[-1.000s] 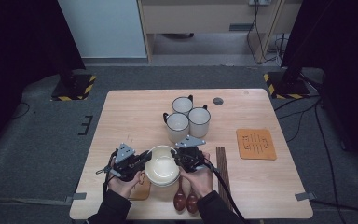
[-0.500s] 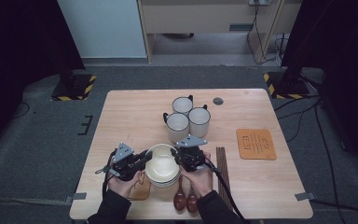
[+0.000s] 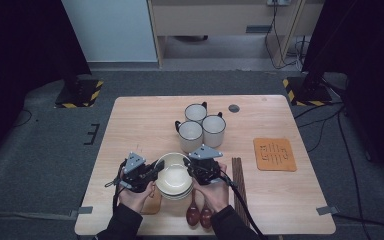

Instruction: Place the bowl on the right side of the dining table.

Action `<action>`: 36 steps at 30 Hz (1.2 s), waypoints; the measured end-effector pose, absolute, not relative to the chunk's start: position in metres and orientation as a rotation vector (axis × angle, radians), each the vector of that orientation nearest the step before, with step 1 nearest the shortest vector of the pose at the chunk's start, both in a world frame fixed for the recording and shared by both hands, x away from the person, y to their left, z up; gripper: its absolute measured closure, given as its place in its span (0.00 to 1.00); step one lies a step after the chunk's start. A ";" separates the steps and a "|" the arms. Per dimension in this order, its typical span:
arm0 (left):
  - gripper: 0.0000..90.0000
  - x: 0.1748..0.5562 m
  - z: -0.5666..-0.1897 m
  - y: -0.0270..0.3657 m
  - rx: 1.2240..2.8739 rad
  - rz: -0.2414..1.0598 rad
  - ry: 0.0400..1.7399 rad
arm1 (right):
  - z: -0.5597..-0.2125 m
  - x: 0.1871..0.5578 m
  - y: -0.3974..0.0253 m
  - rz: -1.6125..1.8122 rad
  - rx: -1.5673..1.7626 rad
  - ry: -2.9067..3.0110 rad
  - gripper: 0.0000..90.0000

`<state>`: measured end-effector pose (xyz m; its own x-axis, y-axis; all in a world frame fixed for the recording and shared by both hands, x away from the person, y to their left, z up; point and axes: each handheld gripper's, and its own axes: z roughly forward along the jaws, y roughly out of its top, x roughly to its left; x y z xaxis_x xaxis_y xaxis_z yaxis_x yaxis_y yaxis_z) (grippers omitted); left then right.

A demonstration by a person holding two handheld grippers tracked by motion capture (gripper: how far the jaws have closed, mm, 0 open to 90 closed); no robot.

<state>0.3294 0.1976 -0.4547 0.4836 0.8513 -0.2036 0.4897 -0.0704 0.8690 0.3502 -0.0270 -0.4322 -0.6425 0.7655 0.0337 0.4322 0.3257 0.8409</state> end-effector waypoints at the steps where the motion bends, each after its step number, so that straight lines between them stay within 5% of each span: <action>1: 0.90 0.329 -0.454 0.198 1.710 0.443 1.152 | -0.431 0.350 -0.027 1.243 1.065 2.224 0.92; 16: 0.90 0.323 -0.444 0.197 1.696 0.478 1.108 | -0.428 0.352 -0.026 1.189 1.139 2.281 0.85; 36: 0.86 0.315 -0.438 0.197 1.654 0.530 1.032 | -0.423 0.351 -0.025 1.197 1.228 2.272 0.92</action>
<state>0.3150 0.1967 -0.4377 0.5269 0.8362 -0.1523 0.3640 -0.0601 0.9295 0.3513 -0.0253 -0.4225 -0.5926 0.7961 0.1230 0.5517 0.2899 0.7820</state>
